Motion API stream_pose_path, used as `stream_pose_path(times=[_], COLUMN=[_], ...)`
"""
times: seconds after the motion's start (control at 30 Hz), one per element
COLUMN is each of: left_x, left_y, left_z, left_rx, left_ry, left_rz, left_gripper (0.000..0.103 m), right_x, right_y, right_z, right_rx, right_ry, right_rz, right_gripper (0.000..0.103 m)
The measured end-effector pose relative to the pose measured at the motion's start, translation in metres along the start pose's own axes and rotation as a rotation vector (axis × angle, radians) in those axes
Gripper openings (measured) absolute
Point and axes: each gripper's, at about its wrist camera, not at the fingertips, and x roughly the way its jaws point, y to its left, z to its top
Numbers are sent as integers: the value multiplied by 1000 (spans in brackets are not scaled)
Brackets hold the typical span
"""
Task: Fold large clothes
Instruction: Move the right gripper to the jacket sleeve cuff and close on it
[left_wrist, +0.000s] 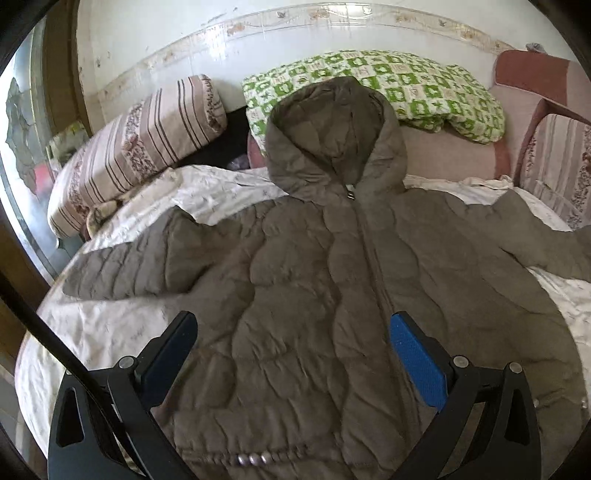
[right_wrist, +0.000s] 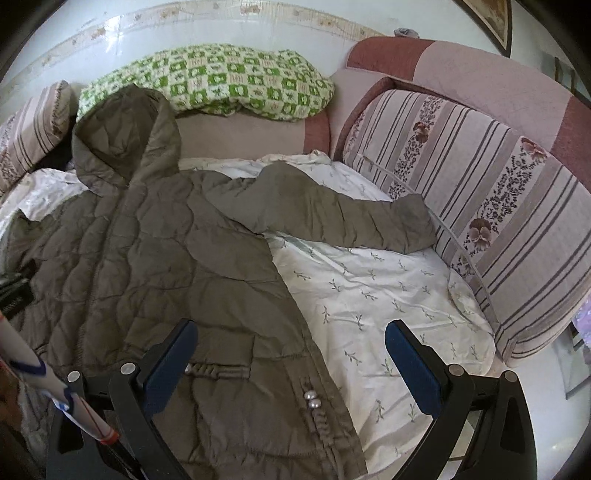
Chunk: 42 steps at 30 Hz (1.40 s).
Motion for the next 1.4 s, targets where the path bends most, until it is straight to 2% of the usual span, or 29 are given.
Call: stream_pose_path(times=[0.2, 0.47, 0.67, 0.83, 1.17, 1.3, 1.4], left_x=[21, 28, 34, 39, 43, 45, 47], left_y=[6, 15, 10, 10, 9, 4, 1], left_z=[3, 6, 5, 4, 3, 2, 0], left_rx=[-23, -48, -35, -33, -23, -3, 8], left_ry=[42, 52, 67, 79, 89, 90, 90], left_rz=[18, 32, 32, 33, 31, 31, 31], left_gripper=[103, 103, 103, 103, 103, 103, 103], right_x=[35, 85, 114, 137, 165, 175, 182], right_y=[-12, -53, -82, -106, -193, -223, -238], right_z=[11, 28, 39, 50, 78, 89, 94], right_rx=[12, 59, 130, 200, 448, 505, 529], right_ry=[52, 137, 191, 230, 193, 184, 169], right_rz=[-13, -70, -82, -32, 81, 63, 60], right_gripper=[103, 103, 103, 103, 100, 91, 89])
